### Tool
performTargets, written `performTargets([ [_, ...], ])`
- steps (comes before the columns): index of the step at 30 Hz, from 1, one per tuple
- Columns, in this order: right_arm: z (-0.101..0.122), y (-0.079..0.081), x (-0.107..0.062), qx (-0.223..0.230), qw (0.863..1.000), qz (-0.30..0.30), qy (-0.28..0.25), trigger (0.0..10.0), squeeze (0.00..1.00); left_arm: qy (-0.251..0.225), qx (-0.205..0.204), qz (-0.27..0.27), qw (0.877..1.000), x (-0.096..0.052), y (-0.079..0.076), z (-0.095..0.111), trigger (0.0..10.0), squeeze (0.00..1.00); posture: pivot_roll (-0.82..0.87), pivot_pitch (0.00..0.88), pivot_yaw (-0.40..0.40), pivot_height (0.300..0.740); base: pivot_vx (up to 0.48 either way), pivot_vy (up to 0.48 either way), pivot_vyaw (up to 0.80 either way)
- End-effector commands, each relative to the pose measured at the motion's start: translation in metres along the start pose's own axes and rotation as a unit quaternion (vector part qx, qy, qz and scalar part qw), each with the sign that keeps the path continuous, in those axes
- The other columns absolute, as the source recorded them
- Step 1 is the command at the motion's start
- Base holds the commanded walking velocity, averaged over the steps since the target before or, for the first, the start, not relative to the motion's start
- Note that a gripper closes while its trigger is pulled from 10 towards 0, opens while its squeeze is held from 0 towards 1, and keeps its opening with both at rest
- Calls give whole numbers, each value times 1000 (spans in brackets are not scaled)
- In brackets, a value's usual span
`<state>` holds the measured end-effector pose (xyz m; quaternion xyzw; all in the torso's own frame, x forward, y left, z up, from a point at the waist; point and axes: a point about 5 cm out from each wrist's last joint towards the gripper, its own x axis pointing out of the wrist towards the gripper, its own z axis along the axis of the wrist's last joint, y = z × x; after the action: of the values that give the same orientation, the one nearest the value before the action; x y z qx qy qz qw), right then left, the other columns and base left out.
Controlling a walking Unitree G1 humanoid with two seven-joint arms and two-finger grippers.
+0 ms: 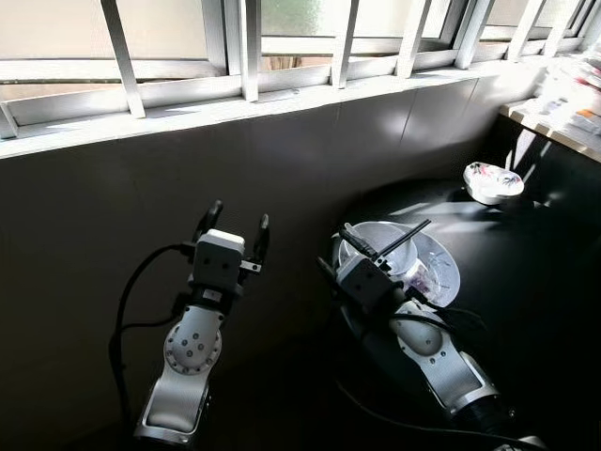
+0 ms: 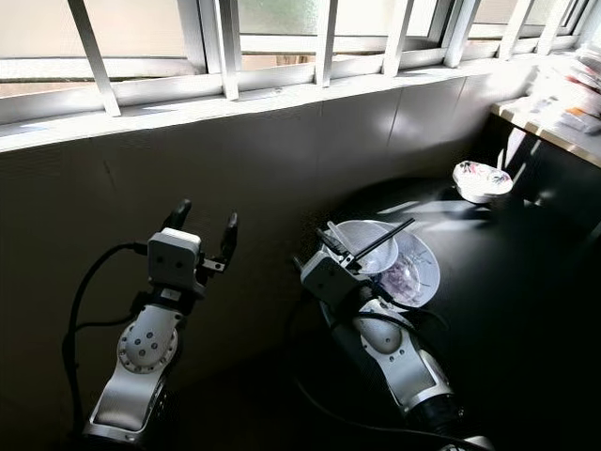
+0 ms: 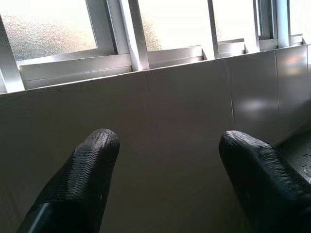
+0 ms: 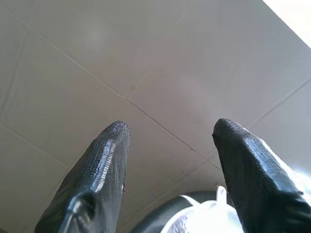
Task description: Kitchen organization
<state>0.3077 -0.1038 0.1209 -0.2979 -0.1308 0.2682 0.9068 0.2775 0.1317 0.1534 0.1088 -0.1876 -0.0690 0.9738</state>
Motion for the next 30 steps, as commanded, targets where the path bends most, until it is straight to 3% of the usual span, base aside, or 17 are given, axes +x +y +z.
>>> performTargets([
  [1, 1, -3, 1, -2, 1000, -4, -2, 10000, 0, -1, -4, -1, 1000, -1, -1, 1, 10000, 0, 19, 0, -48, 740, 0, 0, 0],
  [5, 3, -4, 2, -4, 1000, -6, -6, 10000, 0, -1, -4, 0, 1000, 0, -1, 1, 10000, 0, 17, 0, -47, 740, 0, 0, 0],
  [7, 6, -1, 3, -53, 998, 13, -15, 10000, 0, -1, 0, 1, 1000, 1, -1, 1, 10000, 0, 16, 0, -47, 740, 0, 0, 800],
  [9, 6, 0, 3, -62, 998, 18, -16, 10000, 0, -2, 0, 1, 1000, 2, -1, 1, 10000, 0, 16, 0, -45, 740, 0, 0, 800],
  [17, 6, -1, 4, -21, 1000, 9, -19, 10000, 0, -5, 0, 5, 1000, 1, 0, 2, 10000, 0, 20, 0, -52, 740, 210, 0, 763],
  [30, 3, -5, -1, -13, 1000, -2, -13, 10000, 0, 4, -10, 4, 1000, 1, -3, -1, 10000, 0, 11, 0, -49, 740, 82, 0, 0],
])
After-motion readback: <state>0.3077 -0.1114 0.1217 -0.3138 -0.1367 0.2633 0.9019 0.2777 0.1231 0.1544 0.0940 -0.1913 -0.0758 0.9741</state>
